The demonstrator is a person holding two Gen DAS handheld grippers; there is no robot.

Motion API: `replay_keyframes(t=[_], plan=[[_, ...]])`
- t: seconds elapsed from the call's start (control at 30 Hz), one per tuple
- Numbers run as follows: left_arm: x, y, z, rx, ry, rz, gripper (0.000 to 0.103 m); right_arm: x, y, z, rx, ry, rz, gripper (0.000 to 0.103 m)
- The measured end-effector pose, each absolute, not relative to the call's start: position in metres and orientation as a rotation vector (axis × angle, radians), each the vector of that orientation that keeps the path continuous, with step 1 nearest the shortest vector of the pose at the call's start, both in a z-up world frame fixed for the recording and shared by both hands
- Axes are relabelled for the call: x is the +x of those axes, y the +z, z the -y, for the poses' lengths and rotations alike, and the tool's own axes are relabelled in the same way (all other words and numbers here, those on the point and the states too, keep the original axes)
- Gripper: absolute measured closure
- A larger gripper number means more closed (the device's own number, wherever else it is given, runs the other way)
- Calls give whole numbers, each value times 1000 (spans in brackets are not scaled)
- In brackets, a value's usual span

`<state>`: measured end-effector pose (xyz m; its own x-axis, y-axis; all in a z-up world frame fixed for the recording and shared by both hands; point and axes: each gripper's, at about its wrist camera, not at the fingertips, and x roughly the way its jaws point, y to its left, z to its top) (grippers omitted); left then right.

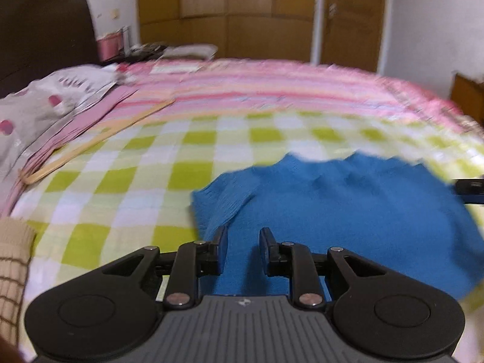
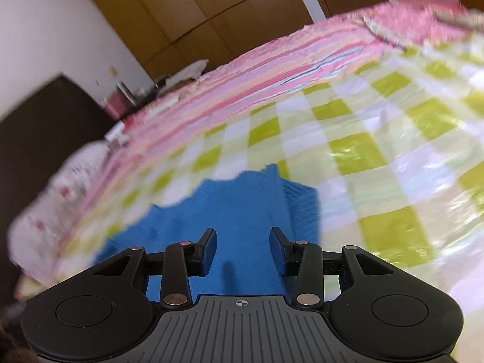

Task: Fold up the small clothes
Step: 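Lift the hem with both tools and fold it over toward the collar, then lower the folded hem onto the sweater and open both tools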

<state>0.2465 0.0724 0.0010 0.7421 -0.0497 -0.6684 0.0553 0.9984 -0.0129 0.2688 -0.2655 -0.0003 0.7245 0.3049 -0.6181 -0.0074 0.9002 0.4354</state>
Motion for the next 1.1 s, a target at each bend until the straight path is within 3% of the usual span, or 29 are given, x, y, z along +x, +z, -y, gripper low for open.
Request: replay_keyframes(t=[0.07, 0.13, 0.47, 0.63, 0.8, 1.1], plan=[[248, -7, -82, -10, -7, -772, 74, 267, -3, 266, 353, 124, -760, 65], [246, -9, -92, -31, 37, -783, 64, 268, -8, 271, 314, 87, -772, 65], [228, -1, -125, -205, 101, -778, 64, 260, -11, 278, 391, 132, -768, 65], [208, -2, -116, -239, 5, -771, 55, 253, -19, 278, 410, 164, -797, 51], [211, -22, -100, -171, -27, -831, 48, 252, -28, 275, 408, 173, -833, 50], [198, -20, -107, -224, -118, -807, 46, 242, -35, 284, 504, 243, -853, 48]])
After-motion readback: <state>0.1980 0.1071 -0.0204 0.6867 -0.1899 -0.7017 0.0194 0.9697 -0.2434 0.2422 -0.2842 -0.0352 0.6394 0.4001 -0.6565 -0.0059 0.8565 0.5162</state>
